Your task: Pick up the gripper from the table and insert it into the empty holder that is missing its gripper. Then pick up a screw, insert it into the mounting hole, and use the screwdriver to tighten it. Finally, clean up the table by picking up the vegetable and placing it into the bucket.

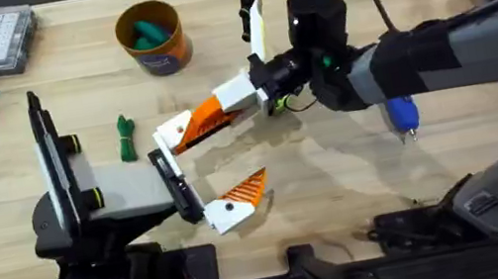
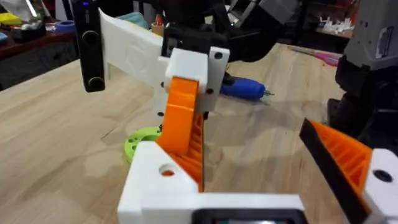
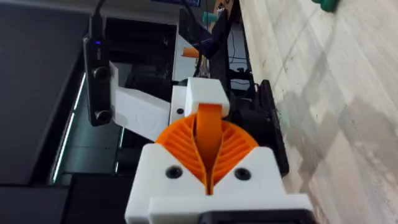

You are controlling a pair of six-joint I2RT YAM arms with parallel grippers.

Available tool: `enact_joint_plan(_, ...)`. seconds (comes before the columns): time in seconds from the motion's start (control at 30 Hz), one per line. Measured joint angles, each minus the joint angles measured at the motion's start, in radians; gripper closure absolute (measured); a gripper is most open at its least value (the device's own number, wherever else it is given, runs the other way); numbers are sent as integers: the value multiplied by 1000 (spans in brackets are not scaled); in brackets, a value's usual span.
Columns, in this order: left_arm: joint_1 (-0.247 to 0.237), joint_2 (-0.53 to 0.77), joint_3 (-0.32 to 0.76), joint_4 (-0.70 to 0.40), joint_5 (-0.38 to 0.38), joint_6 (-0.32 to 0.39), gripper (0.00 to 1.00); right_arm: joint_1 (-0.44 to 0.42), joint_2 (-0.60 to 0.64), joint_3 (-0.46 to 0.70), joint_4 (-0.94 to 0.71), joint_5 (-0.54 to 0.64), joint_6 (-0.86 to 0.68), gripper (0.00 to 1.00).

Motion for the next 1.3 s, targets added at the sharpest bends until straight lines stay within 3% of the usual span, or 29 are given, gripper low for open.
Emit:
enact_joint_plan(1.2, 0, 0, 0, 0, -5, 0, 10, 1, 0, 0, 0, 14, 17, 972)
enact_joint_plan(1.23, -6, 0, 0, -7, 47, -1, 10, 3, 0, 10, 2, 68, 19, 21)
enact_joint_plan(1.3, -6, 0, 0, -8, 55, -1, 10, 3, 0, 11, 2, 74, 19, 7)
